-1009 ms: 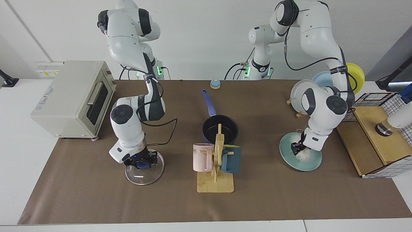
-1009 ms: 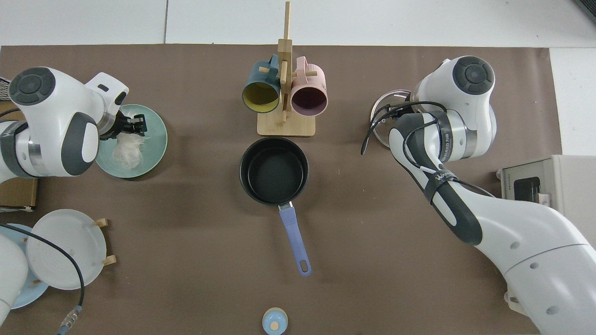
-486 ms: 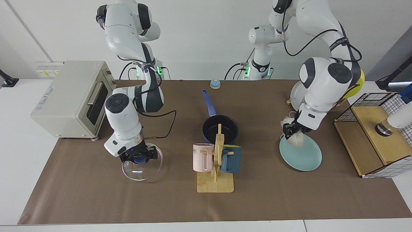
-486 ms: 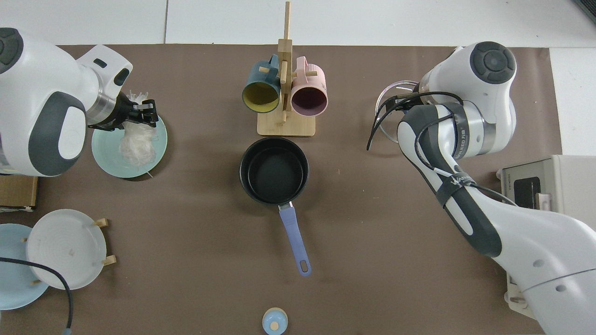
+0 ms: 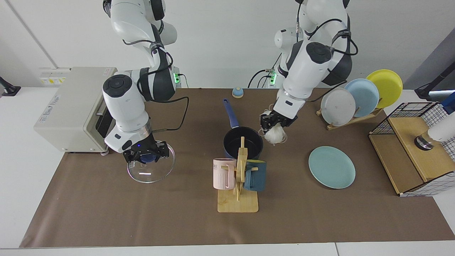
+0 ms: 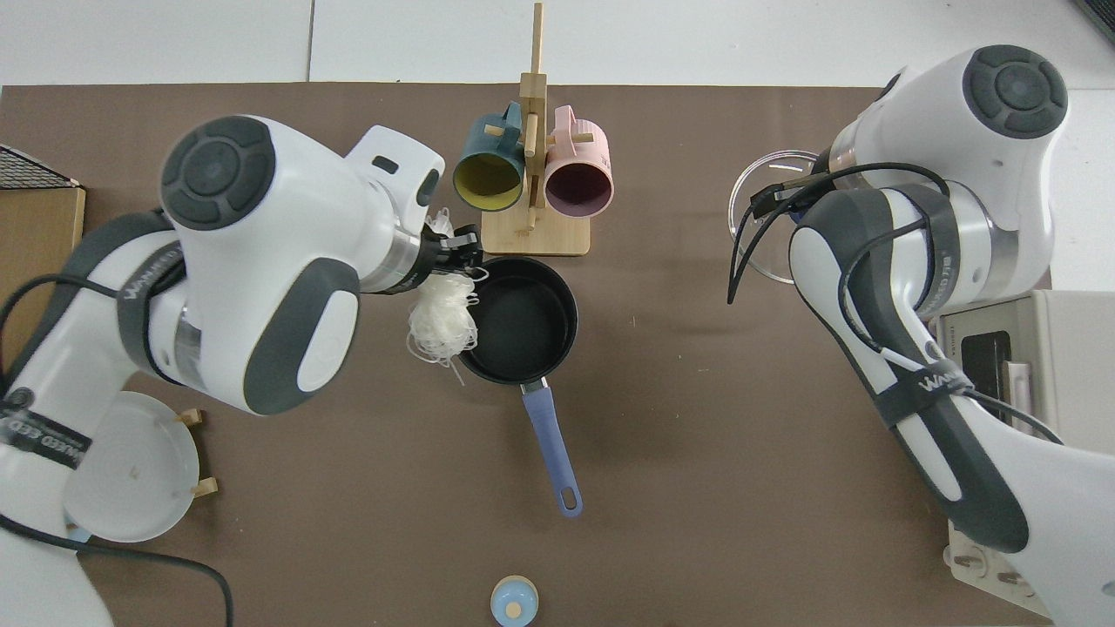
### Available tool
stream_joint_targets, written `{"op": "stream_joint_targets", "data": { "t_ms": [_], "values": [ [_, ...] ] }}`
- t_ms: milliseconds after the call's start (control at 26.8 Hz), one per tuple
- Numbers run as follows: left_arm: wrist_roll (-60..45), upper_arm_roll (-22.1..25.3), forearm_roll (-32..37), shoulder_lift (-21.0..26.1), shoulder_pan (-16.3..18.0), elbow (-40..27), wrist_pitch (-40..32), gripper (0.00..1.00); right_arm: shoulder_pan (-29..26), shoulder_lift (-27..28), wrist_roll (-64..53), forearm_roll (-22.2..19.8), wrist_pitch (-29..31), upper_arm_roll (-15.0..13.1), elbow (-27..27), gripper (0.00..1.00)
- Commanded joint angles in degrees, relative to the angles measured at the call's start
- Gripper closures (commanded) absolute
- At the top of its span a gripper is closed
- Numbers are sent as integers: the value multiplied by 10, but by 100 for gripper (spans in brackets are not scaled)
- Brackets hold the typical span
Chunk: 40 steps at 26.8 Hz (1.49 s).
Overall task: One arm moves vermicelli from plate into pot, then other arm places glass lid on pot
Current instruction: 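Carry the vermicelli with the left gripper over the black pot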
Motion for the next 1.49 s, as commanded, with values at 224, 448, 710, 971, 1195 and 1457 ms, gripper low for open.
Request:
{"op": "stream_joint_targets", "data": {
  "t_ms": [224, 448, 710, 971, 1195, 1457],
  "values": [
    [-21, -4, -9, 61, -51, -73, 150, 100, -20, -92, -57, 9, -13, -10, -112, 100],
    [-11, -4, -4, 88, -51, -91, 189, 100, -20, -99, -56, 9, -1, -13, -130, 100],
    [-10, -4, -4, 88, -52, -123, 209, 100, -18, -100, -47, 9, -2, -13, -135, 100],
    [-8, -3, -4, 90, -52, -132, 224, 99, -11, -106, -18, 9, -6, -11, -141, 100],
    [-16, -3, -5, 90, -49, -124, 223, 0, -7, -132, -11, 9, 31, -8, -195, 100],
    [-14, 5, -5, 79, -47, -106, 210, 0, -6, -187, -3, 9, 106, -3, -300, 100]
  ]
}}
